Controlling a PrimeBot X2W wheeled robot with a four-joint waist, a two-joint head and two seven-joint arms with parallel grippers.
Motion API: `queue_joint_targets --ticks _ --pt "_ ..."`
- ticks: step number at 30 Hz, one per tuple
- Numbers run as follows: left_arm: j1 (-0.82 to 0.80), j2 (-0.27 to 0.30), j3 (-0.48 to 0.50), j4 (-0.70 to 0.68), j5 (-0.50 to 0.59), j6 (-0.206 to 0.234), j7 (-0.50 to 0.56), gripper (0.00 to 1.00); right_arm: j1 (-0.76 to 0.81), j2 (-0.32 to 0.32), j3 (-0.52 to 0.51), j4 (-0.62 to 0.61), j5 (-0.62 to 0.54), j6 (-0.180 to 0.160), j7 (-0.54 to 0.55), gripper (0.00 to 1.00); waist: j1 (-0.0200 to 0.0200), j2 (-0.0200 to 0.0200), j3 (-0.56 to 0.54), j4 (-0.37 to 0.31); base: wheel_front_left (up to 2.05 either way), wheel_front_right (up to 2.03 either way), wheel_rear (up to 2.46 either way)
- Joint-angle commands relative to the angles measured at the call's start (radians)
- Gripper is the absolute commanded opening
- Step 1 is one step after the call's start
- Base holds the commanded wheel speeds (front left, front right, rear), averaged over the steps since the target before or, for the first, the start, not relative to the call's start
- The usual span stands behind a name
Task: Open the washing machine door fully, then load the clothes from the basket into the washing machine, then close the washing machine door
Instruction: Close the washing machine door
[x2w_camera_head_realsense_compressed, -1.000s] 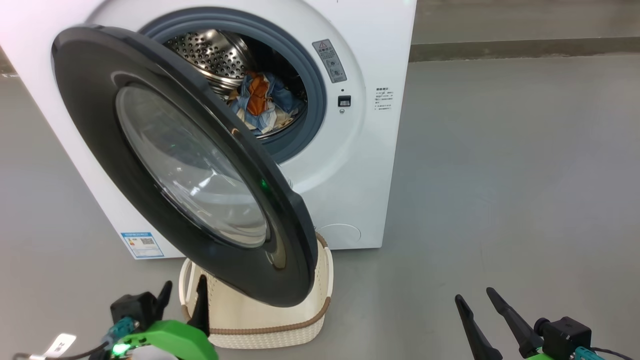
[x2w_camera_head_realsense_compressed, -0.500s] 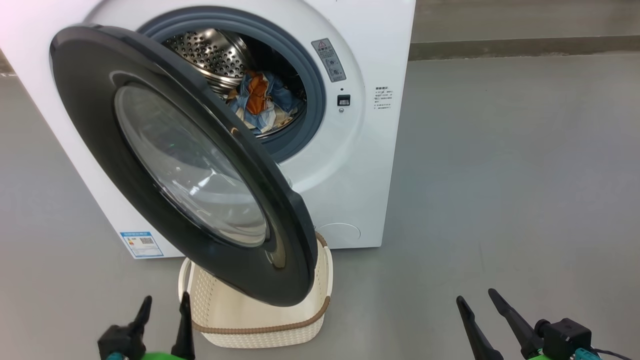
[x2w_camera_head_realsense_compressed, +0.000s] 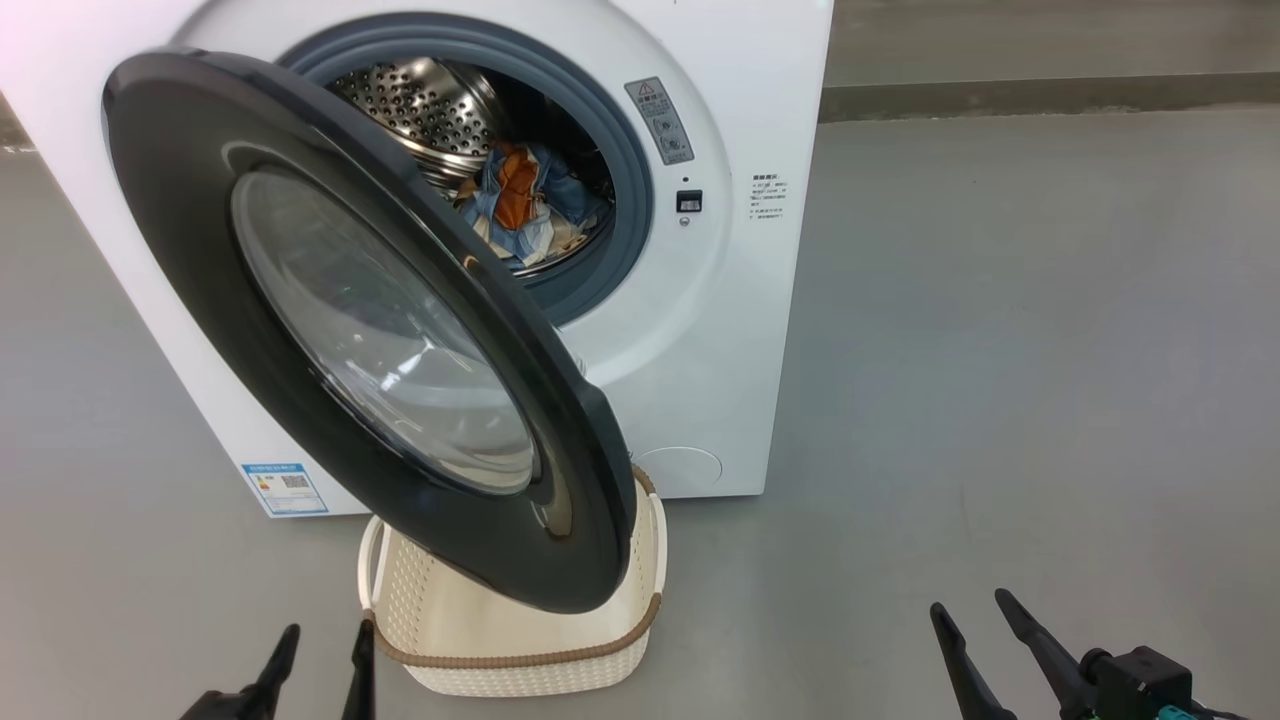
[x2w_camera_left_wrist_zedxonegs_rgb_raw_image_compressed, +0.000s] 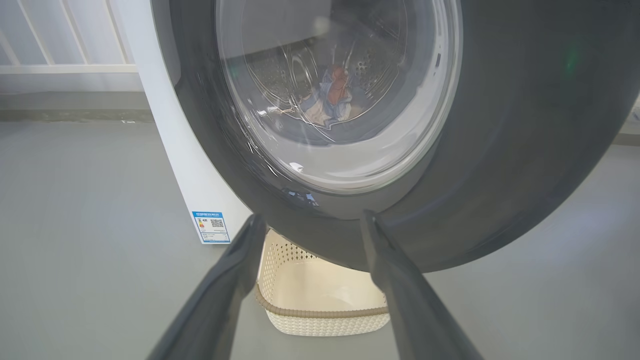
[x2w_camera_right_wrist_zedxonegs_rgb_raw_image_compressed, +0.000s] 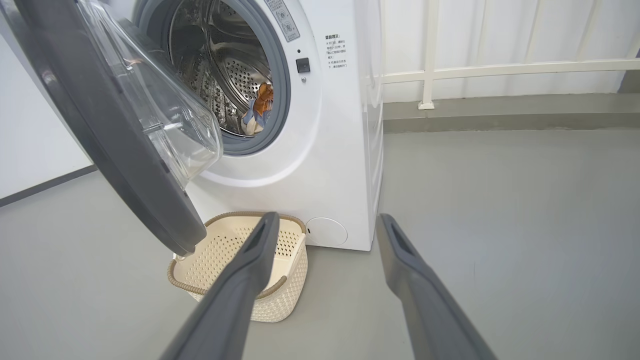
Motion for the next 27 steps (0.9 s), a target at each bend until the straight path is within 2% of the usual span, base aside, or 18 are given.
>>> queue_joint_targets --ticks 1,10,11,14,27 --pt "-0.020 0.007 0.044 -0.027 0.016 -0.009 -0.013 1.00 -0.002 -0.007 0.010 -0.016 -0.018 0.002 -0.005 1.00 0.0000 0.0000 -0.001 0.000 0.00 0.00 0.00" --pt "-0.022 0.004 0.063 -0.025 0.011 -0.021 -0.014 1.00 0.000 -0.002 -0.005 -0.007 -0.035 0.002 -0.005 1.00 0.0000 0.0000 -0.001 -0.001 0.00 0.00 0.00" --pt "-0.023 0.004 0.061 -0.025 0.009 -0.021 -0.014 1.00 0.000 -0.002 -0.008 -0.006 -0.038 0.002 -0.005 0.97 0.0000 0.0000 0.000 -0.001 0.00 0.00 0.00" --pt "-0.023 0.004 0.057 -0.027 0.003 -0.022 -0.014 1.00 0.000 0.005 -0.021 -0.006 -0.049 0.002 -0.005 0.00 0.0000 0.0000 0.001 0.001 0.00 0.00 0.00" --pt "-0.026 0.004 0.073 -0.039 0.000 -0.012 -0.014 1.00 -0.005 0.019 -0.039 -0.020 -0.060 0.002 -0.005 0.00 0.0000 0.0000 0.004 0.002 0.00 0.00 0.00"
